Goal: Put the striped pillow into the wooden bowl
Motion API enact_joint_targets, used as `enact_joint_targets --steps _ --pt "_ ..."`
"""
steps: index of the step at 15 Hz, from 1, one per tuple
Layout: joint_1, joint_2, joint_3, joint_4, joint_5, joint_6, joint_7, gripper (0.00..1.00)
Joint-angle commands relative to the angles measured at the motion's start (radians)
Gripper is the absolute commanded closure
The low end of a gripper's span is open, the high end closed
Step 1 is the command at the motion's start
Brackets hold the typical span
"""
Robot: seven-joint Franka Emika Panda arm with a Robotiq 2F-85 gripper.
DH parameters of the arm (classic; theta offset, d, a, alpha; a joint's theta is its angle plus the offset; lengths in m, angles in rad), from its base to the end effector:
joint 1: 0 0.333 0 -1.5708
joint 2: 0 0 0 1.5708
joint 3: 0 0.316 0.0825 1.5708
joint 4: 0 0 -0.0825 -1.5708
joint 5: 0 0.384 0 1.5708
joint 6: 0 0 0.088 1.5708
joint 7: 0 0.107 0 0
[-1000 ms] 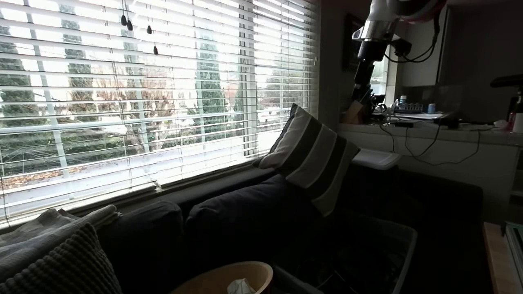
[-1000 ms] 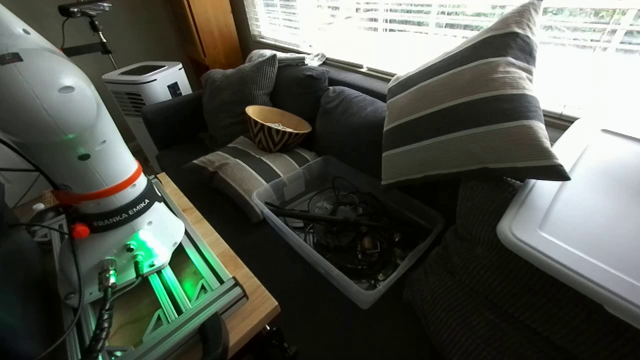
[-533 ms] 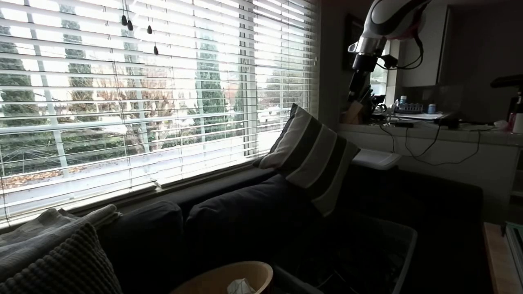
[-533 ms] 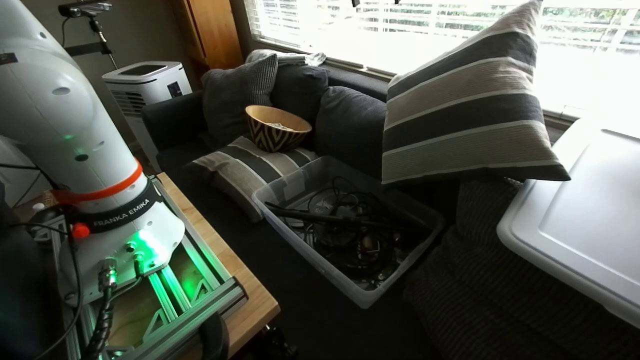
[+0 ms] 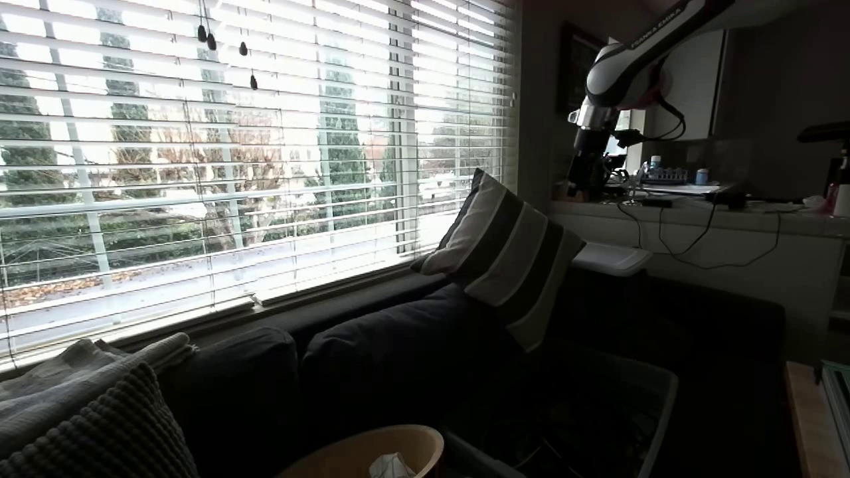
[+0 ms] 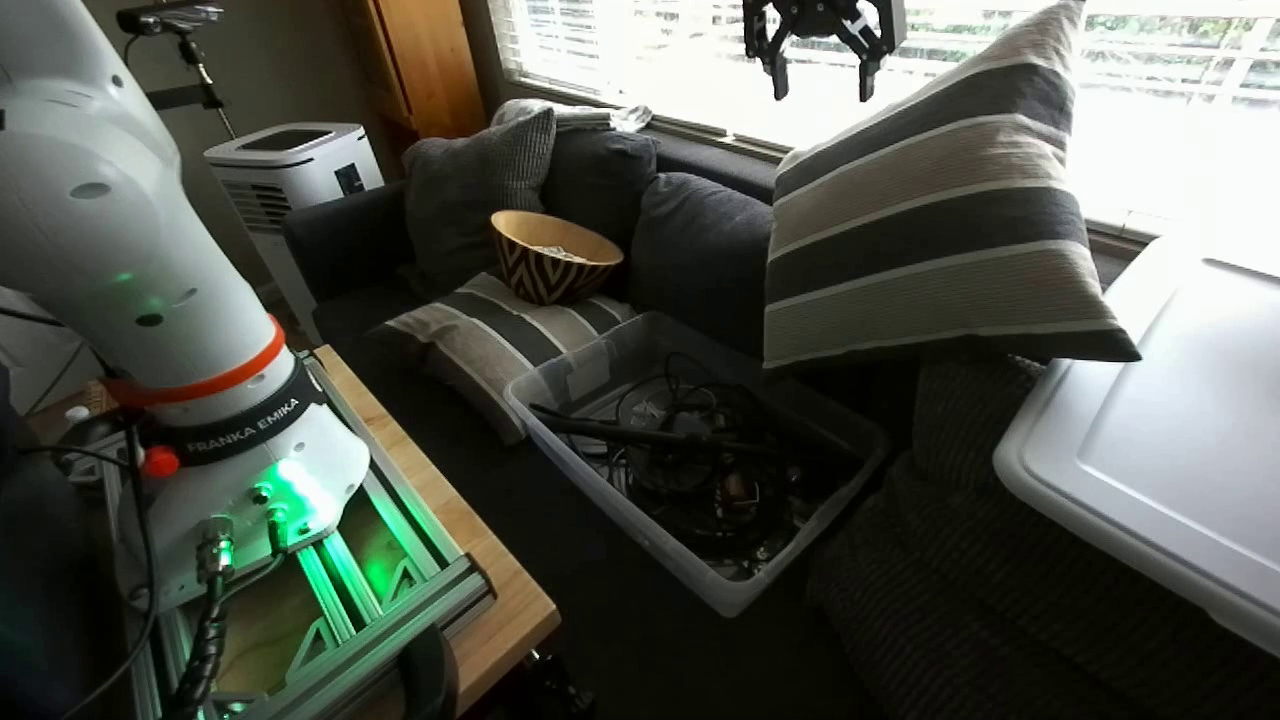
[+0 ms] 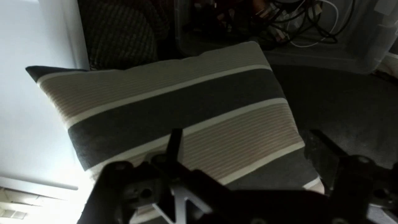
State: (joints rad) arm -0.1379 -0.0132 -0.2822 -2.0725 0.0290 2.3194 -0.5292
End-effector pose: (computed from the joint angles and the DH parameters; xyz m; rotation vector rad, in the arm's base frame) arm 0.5193 -0.2319 0.4616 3.0218 0.1386 0.3701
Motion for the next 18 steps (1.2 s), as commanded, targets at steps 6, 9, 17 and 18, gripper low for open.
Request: enact_joint_targets --steps 6,9,17,18 --pt "-0.059 0.032 0.024 0.001 -0.001 0.013 0.002 0.00" --pt "-0.059 0.032 0.024 0.002 -0.001 0.013 0.002 0.00" --pt "-0.055 0.048 0.028 0.020 0.005 0.015 0.030 0.00" --pt "-0.051 0.079 0.034 0.051 0.015 0.022 0.084 0.00"
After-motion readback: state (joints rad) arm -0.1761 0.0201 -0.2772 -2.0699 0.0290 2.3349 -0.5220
